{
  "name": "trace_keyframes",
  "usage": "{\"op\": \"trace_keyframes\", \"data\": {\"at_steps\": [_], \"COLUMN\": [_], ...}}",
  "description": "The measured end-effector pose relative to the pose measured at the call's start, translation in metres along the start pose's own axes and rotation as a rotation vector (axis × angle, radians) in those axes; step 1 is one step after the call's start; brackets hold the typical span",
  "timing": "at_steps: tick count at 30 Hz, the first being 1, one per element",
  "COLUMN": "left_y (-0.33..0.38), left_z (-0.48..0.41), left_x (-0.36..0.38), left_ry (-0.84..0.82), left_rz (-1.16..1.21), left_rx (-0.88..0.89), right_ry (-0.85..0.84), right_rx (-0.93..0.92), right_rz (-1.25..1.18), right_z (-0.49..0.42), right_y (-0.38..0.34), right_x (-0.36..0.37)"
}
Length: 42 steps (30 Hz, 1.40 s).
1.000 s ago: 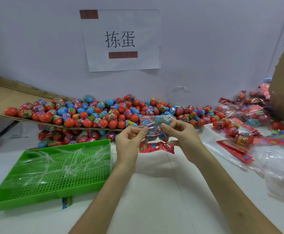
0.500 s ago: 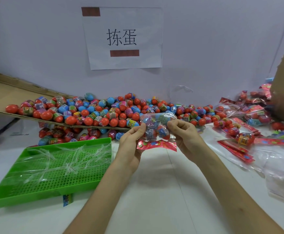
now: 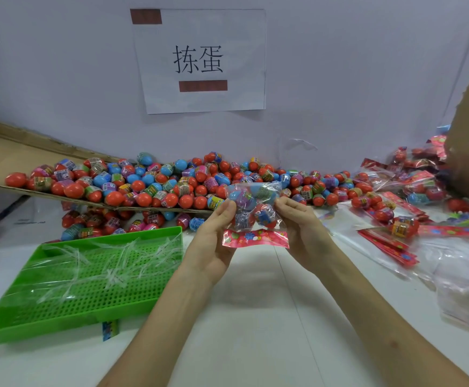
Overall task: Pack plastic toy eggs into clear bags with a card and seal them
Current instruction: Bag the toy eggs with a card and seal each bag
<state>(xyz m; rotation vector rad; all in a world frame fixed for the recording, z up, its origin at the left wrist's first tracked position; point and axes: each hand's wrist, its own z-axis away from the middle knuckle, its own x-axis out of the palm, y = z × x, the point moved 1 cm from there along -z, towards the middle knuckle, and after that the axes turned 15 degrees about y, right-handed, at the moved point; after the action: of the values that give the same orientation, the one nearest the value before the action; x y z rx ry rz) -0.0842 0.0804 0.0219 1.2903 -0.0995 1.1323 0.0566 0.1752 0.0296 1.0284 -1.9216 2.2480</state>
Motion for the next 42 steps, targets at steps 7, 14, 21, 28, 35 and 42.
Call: {"op": "trace_keyframes", "data": {"at_steps": [7, 14, 21, 28, 35, 42], "left_y": [-0.001, 0.002, -0.002, -0.002, 0.0, -0.004], "left_z": [0.004, -0.006, -0.006, -0.006, -0.009, -0.008], "left_x": [0.001, -0.002, -0.002, -0.002, -0.005, -0.005], "left_ry": [-0.068, 0.011, 0.04, 0.06, 0.09, 0.187], "left_rz": [0.051, 0.017, -0.045, -0.058, -0.003, -0.029], "left_rx": [-0.072, 0.121, 0.261, 0.308, 0.249, 0.247], "right_ry": [-0.216, 0.295, 0.464, 0.397, 0.307, 0.291], "right_rx": [0.178, -0.238, -0.439, -0.343, -0.349, -0.64], "right_rz": [-0.092, 0.214, 0.366, 0.346, 0.402, 0.68], "right_z": [0.003, -0.002, -0.001, 0.0, 0.0, 0.004], "right_y": [0.001, 0.006, 0.01, 0.018, 0.012, 0.013], "right_x": [0.002, 0.005, 0.007, 0.012, 0.012, 0.014]}}
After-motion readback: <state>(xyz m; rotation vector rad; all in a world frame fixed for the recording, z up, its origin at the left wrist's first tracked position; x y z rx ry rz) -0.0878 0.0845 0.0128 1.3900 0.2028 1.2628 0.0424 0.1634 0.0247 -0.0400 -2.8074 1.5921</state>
